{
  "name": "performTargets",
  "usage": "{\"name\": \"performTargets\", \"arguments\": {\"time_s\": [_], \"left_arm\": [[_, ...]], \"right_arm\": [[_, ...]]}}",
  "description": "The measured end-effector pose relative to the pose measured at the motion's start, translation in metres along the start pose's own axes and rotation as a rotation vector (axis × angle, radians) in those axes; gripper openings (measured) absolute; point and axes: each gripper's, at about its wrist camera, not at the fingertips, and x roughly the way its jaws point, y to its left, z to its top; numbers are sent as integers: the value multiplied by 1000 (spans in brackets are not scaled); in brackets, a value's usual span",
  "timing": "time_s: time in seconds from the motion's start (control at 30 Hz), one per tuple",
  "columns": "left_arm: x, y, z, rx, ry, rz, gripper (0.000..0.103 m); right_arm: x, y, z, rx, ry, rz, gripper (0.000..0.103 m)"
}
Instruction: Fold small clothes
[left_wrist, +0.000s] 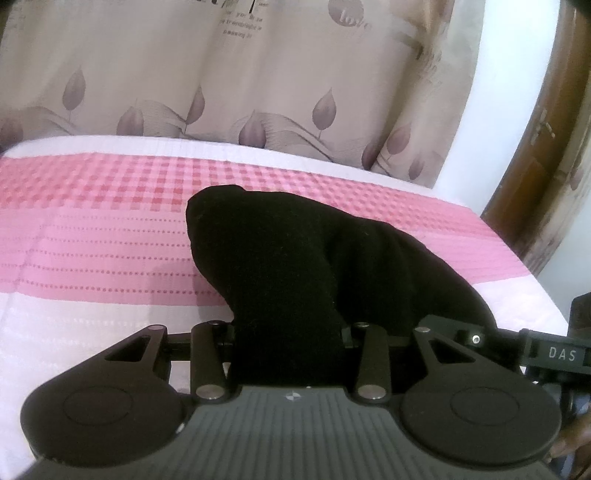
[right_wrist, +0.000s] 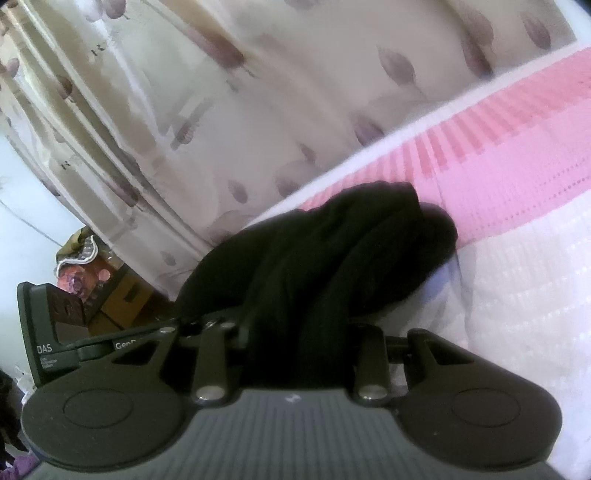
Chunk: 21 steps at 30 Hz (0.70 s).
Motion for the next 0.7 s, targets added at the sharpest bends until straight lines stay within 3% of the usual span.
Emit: {"name": "performTargets", "arguments": {"time_s": [0.23, 0.43, 0.5, 0.7], "left_arm": [[7, 8, -8, -27, -2, 20, 51], [7, 10, -16, -24, -30, 73, 74], [6, 8, -19, -14, -52, 109, 88], [5, 9, -23, -5, -79, 152, 100]], "right_arm": [[4, 5, -9, -97, 2, -70, 34], [4, 4, -18, -146, -5, -135, 36], [3, 3, -21, -148, -9, -149, 38], [0, 2, -26, -151, -19, -177, 43]]}}
